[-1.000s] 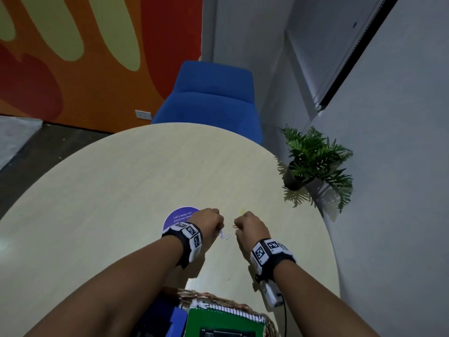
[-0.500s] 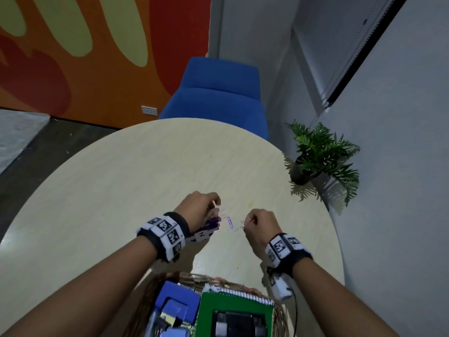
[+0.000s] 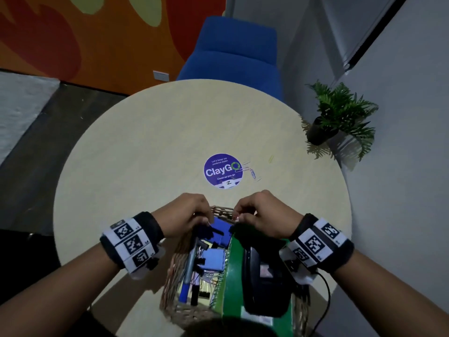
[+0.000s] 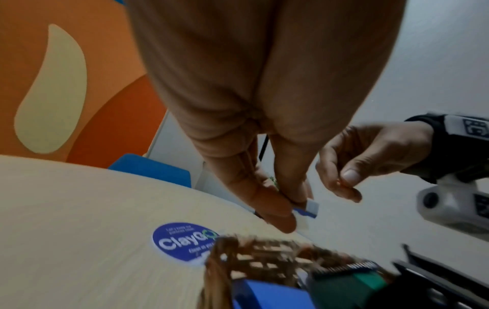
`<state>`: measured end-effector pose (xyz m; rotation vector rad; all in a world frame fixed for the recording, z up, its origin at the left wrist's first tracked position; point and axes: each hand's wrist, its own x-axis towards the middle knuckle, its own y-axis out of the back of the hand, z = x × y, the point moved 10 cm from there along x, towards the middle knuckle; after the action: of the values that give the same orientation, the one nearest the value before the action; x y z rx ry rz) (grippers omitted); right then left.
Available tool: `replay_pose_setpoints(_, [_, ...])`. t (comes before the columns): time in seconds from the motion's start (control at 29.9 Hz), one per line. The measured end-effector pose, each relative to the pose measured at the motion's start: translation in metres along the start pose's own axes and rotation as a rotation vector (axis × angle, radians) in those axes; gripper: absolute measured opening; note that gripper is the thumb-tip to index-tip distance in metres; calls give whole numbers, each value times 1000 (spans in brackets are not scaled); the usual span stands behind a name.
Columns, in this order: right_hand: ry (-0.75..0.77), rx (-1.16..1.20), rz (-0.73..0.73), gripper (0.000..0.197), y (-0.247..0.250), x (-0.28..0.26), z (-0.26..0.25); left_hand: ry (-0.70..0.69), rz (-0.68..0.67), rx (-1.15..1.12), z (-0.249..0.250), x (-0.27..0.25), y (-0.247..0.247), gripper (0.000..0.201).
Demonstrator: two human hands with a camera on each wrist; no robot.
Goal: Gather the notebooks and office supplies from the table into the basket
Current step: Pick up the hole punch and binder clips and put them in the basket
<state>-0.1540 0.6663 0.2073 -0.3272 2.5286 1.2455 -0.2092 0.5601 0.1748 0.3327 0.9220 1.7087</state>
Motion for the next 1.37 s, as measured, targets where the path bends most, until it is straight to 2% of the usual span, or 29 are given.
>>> replay_pose_setpoints(0.13, [-33, -4, -1, 16, -27, -7, -11, -10, -72, -11, -2, -24, -26, 35])
replay_pose_setpoints(0.27, [-49, -10, 21, 18, -35, -13, -21, 32, -6, 5, -10, -29, -11, 45])
replay_pose_setpoints(0.37, [-29, 7, -23, 20, -46, -17, -30, 74, 54, -32, -14, -24, 7, 46])
replay_pose_setpoints(0.43, [-27, -53, -63, 23, -53, -15, -26, 116, 78, -29, -19, -12, 19, 37])
replay_pose_setpoints(0.57, [-150, -168, 40, 29, -19, 5, 26, 171, 129, 105, -35, 39, 43, 23])
replay_pose_setpoints(0.7, [-359, -176, 160, 27, 36, 37, 104, 233, 88, 232, -46, 113, 45, 19])
replay_pose_setpoints(0.77, [-413, -202, 103, 28, 45, 59, 132, 280, 40, 271, -51, 147, 37, 19])
replay_pose_setpoints(0.87, [-427, -290, -89, 29, 35, 89, 154, 369, -32, 305, -63, 189, 21, 18])
replay_pose_setpoints(0.97, [-423, -389, -82, 28, 33, 108, 166, 389, -96, 336, -69, 217, 6, 13])
replay_pose_setpoints(1.17, [-430, -402, -28, 22, 19, 122, 189, 419, -115, 346, -72, 246, -21, 25])
replay_pose_setpoints(1.3, [-431, -331, -29, 15, 13, 121, 197, 422, -182, 390, -69, 245, -23, 11])
replay_pose_setpoints(1.37, [-432, -323, -31, 14, 12, 121, 197, 394, -233, 428, -67, 239, -24, 17])
